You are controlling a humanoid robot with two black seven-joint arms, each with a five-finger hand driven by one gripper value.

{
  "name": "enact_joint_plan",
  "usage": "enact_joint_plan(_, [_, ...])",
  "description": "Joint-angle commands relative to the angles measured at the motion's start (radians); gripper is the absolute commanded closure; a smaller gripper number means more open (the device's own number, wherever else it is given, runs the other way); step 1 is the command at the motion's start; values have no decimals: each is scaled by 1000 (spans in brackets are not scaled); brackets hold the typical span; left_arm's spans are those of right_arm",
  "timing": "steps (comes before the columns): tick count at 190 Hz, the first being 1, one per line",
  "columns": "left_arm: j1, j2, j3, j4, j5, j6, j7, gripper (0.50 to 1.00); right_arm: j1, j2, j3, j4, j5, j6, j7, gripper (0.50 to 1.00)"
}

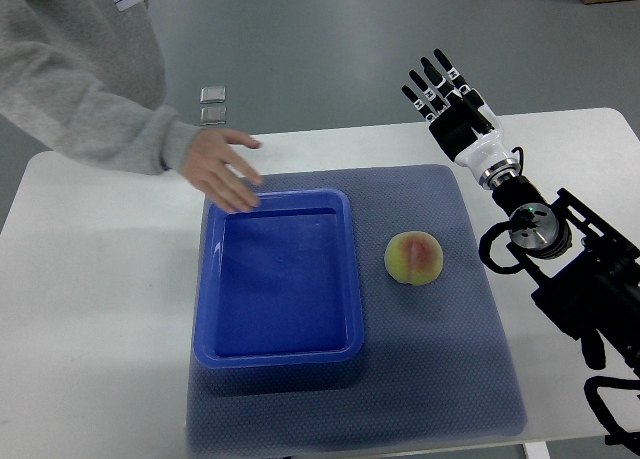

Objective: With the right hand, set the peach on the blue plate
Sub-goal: 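Move the right hand over the mat toward the peach beside the tray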

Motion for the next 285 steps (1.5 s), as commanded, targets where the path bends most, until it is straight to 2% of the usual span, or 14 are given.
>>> enact_joint_plan(1, [0, 0, 0, 0, 1, -3, 0, 500, 0, 0, 0, 0, 0, 1, 0, 570])
enact_joint_plan(88, [0, 0, 0, -5, 1, 0, 0, 500, 32, -57, -44, 1, -49, 4, -3, 570])
enact_joint_plan(131, [0, 0, 0, -6, 1, -3, 0, 500, 213, -258, -311, 1, -502, 24, -15, 570])
enact_joint_plan(161, [0, 0, 0, -12, 1, -3, 0, 500, 348, -351, -471, 1, -663, 95, -74, 570])
enact_joint_plan(162, [0, 0, 2, -12, 3, -3, 0, 500, 411, -383, -544, 5, -704, 142, -109, 570])
enact_joint_plan(175, [0, 0, 0, -11, 3, -3, 0, 500, 488, -423, -650, 24, -749, 205, -155, 568])
enact_joint_plan(184, [0, 0, 0, -11, 3, -3, 0, 500, 488, -423, -650, 24, -749, 205, -155, 568])
enact_joint_plan(185, [-2, 0, 0, -11, 3, -3, 0, 500, 553, -460, -737, 50, -781, 258, -188, 570])
enact_joint_plan(191, [-2, 0, 0, -11, 3, -3, 0, 500, 600, -483, -791, 72, -799, 288, -205, 570])
enact_joint_plan(213, [-2, 0, 0, -11, 4, -5, 0, 500, 693, -515, -891, 124, -816, 288, -236, 568])
enact_joint_plan(216, [-2, 0, 0, -12, 6, -5, 0, 500, 784, -537, -980, 192, -810, 288, -276, 570])
enact_joint_plan(234, [-2, 0, 0, -12, 7, -5, 0, 500, 828, -540, -1026, 225, -810, 288, -296, 570])
enact_joint_plan(240, [-8, 0, 0, -14, 7, -6, 0, 500, 887, -535, -1100, 284, -807, 288, -314, 570])
enact_joint_plan(285, [-9, 0, 0, -31, 7, -6, 0, 500, 887, -512, -1181, 308, -807, 288, -342, 570])
